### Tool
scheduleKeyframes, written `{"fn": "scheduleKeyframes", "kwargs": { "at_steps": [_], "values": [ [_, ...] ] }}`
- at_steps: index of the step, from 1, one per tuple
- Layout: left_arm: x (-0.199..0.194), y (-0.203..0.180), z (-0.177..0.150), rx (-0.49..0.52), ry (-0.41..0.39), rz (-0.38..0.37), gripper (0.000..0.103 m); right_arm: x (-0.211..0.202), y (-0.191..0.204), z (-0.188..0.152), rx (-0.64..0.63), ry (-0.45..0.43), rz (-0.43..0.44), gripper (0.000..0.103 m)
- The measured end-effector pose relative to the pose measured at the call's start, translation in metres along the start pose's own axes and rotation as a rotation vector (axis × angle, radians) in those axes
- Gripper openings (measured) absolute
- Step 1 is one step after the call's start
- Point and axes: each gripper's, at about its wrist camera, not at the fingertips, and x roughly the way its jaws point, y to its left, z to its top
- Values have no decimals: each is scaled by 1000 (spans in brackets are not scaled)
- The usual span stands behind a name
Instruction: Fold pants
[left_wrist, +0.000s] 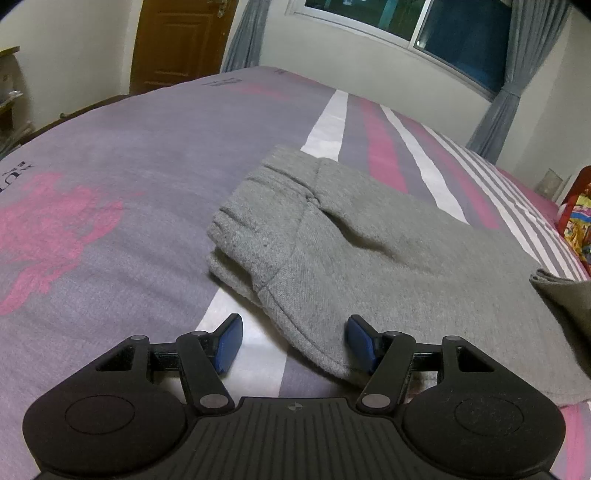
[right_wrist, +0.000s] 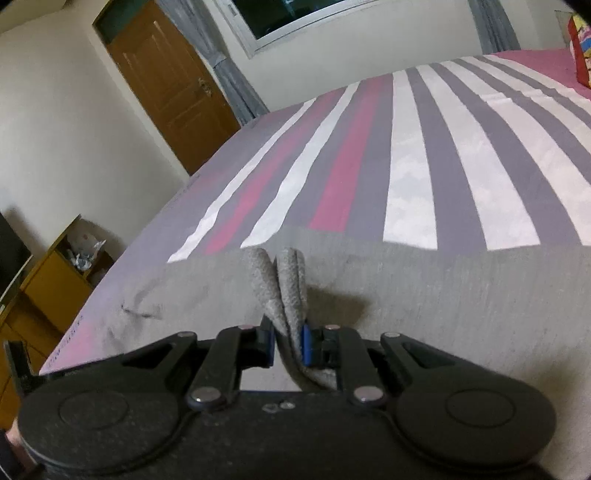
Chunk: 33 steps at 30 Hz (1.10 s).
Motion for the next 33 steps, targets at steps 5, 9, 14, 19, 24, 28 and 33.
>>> {"fn": "scheduleKeyframes", "kwargs": {
  "at_steps": [5,9,14,19,24,28,33],
  "values": [
    [0,0,0,2,1,0,63,7,24,-15,-118,16,0,13],
    [1,0,0,6,5,1,63,16,41,-34,-255,73,-1,17],
    [1,-1,1,1,13,6,64,28,71,-67,-449,131,16,59],
    [-2,-2,1,1,19,7,64,5,79,-61,-419,46,47,57],
    [-4,-2,2,-4,24,11,64,-39,47,-41,-310,-93,-86,57],
    [-2,-2,0,-19,24,17,66,-54,10,-27,-201,-79,-201,52],
    [-4,-5,-1,-17,29,28,69,-14,4,-44,-162,111,-110,52]
  ]
}}
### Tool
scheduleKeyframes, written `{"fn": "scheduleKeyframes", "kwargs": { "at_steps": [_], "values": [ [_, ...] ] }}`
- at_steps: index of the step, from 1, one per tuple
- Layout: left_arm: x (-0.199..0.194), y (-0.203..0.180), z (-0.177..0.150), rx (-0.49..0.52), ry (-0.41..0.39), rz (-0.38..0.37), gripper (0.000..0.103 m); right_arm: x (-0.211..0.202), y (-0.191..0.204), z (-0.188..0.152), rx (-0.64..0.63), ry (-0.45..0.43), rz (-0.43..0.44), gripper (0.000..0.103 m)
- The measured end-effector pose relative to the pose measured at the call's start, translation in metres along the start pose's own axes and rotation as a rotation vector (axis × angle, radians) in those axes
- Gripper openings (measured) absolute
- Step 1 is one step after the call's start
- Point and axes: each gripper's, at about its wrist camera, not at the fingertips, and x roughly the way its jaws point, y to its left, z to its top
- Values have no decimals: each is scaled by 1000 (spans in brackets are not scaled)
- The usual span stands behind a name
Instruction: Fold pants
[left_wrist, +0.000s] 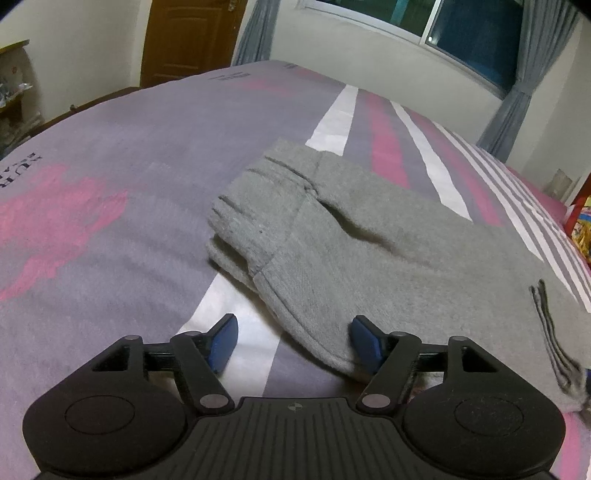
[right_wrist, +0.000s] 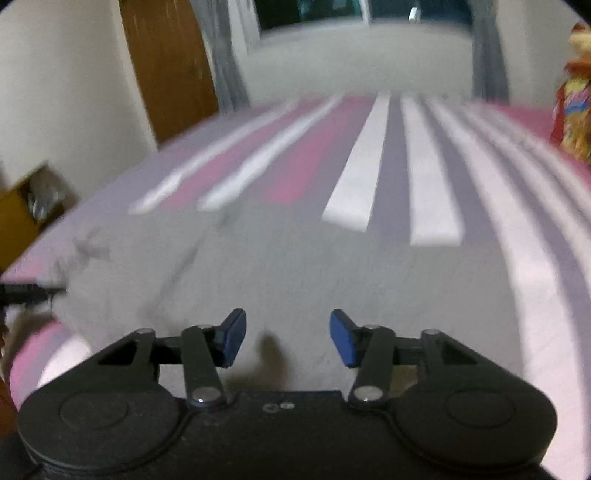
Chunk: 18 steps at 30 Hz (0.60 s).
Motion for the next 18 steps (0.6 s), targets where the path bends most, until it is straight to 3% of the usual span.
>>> {"fn": "scheduleKeyframes", "kwargs": {
  "at_steps": [3,5,8,10,12,16,17,18],
  "values": [
    [-1,1,1,3,8,-1,69,13,27,-1,-65,-4,9,52],
    [-1,1,1,1,11,1,70,19,42,2,-102,-7,5,44],
    [-1,0,1,2,11,4,70,22,45,3,-117,-3,2,42],
    [-1,0,2,2,12,2,70,11,35,4,-104,-19,13,40],
    [0,1,2,2,13,-2,71,-12,21,2,-74,-96,-22,41],
    [1,0,2,11,13,0,74,-42,-33,-2,-5,-174,-197,42],
    [1,-1,2,14,12,3,75,-39,-54,-4,39,-129,-257,43],
    [0,-3,2,14,8,7,75,-31,-73,-5,84,-46,-261,43]
  ]
}}
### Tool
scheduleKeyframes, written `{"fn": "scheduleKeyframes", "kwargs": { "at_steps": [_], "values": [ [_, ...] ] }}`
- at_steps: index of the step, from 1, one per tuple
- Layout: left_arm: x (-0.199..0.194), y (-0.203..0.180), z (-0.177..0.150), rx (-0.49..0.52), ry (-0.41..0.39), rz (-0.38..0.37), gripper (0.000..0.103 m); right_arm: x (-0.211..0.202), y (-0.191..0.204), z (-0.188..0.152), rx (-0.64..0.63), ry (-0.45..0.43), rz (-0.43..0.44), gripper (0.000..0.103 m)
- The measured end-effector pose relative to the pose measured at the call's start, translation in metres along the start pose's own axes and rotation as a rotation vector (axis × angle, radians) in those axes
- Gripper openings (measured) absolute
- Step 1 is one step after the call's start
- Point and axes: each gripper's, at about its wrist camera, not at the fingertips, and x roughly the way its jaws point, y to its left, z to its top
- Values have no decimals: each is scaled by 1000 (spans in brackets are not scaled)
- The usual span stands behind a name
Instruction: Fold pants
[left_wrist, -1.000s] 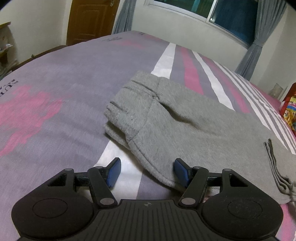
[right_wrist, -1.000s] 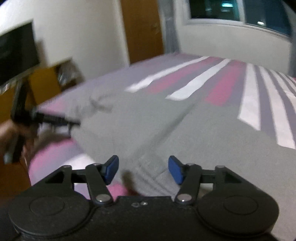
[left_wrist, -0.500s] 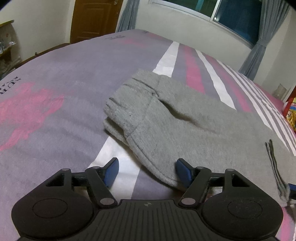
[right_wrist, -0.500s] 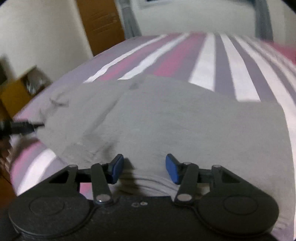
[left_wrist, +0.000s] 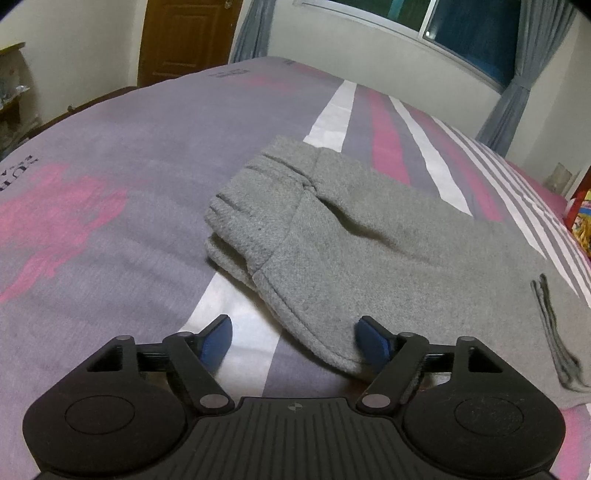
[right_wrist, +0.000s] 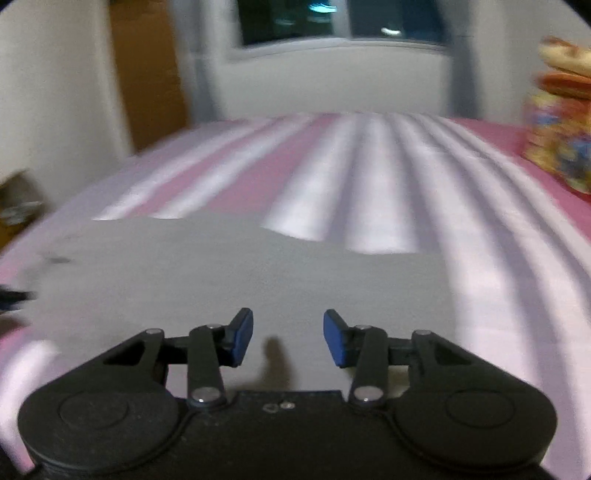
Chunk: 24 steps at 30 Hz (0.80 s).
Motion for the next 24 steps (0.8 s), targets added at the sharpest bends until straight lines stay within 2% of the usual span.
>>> {"fn": "scheduleKeyframes", "kwargs": {
  "at_steps": [1,2,5,8,11,12,14,18,20,22,24],
  "values": [
    [-2,-1,0,2,-7,2,75,5,-12,0,21,40,46,42],
    [-3,-3,0,8,-16,2,75,0,-18,4,29,25,71,41],
    [-1,-2,1,2,-22,2,75,-17,-33,20,57,-86,64,42],
    [3,-1,2,-15,-17,8,77,-13,-51,43,109,-122,-3,44],
    [6,-4,1,-16,-9,14,82,10,-59,59,119,-100,-70,42],
    [6,-6,1,-8,-7,18,82,23,-62,60,124,-63,-100,43],
    [5,-7,1,0,-4,19,83,47,-70,55,135,38,-96,45],
    [4,-5,0,0,-9,13,83,27,-73,47,158,3,-61,45],
    [4,-5,-1,0,-12,14,83,8,-68,31,149,-11,-38,46],
    [5,-6,-1,-1,-13,16,84,2,-63,14,122,30,-17,49],
    [4,-7,-1,0,-10,16,84,-8,-60,-10,92,25,-10,50]
  ]
}}
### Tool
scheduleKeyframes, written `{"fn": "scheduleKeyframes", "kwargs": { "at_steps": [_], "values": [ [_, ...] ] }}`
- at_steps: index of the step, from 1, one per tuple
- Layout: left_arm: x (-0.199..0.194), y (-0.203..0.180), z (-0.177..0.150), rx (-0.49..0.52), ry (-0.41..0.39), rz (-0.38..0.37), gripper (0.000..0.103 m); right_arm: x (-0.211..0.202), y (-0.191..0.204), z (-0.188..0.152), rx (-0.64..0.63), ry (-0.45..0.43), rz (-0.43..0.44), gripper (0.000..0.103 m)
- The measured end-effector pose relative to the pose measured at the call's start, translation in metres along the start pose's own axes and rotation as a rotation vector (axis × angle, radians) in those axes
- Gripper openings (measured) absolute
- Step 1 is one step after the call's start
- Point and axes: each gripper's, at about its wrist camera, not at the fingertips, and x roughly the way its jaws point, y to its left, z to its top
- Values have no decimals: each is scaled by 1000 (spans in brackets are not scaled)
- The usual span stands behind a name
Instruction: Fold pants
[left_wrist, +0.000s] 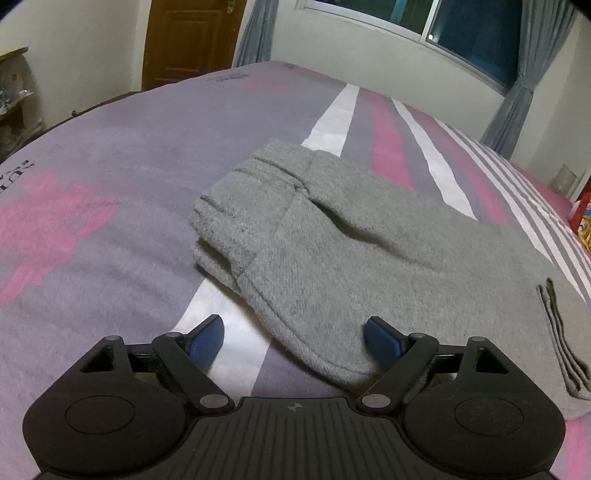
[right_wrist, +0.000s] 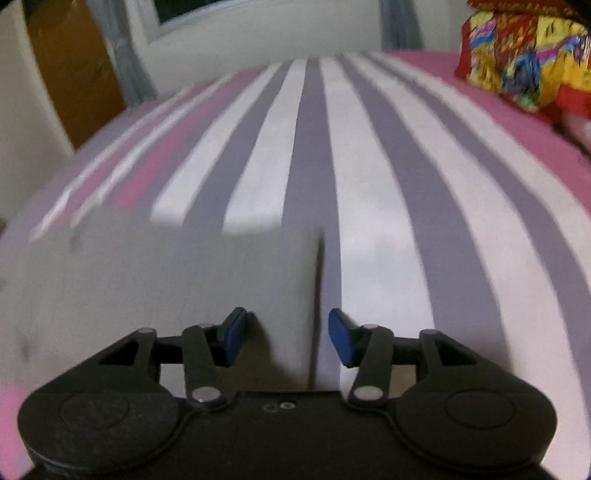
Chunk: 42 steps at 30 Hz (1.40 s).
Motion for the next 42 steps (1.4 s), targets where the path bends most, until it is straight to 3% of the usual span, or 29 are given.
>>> {"fn": "scheduleKeyframes", "kwargs": {
  "at_steps": [5,7,9,13,16,21,25,28,31,35,38,39,40,41,42],
  "values": [
    [0,2,1,3,2,-10,84,-46,-9,-24,70,-102,56,51],
    [0,2,0,2,1,-10,85,-37,-10,-32,33,-35,46,52],
    [0,1,0,0,0,-7,85,-34,-11,-29,45,-22,42,52],
    [-1,3,-1,3,0,-18,85,-53,-3,-23,35,-145,51,53],
    [-1,4,-1,0,-3,-22,85,-28,3,-28,-20,-1,16,54],
    [-6,8,-6,-15,-12,-51,85,-47,-10,-29,39,-117,37,55],
    [-13,25,-14,-131,-26,-178,85,-59,-23,-26,78,-184,32,56],
    [-11,48,-19,-295,-44,-295,85,-59,-28,-23,79,-195,34,58],
    [2,65,-19,-417,-45,-406,77,-59,-29,-30,97,-201,35,60],
    [34,77,-13,-482,-64,-517,75,-55,-35,-31,116,-202,38,61],
    [55,79,-5,-514,-96,-556,75,-56,-36,-32,122,-212,44,62],
    [59,78,-2,-529,-107,-551,72,-57,-37,-33,128,-213,42,62],
    [59,76,0,-537,-118,-533,62,-57,-38,-33,135,-214,37,62],
    [58,75,2,-558,-113,-470,26,-56,-39,-32,141,-215,32,62],
    [52,75,2,-594,-131,-471,27,-56,-40,-32,148,-215,28,62]
  ]
}}
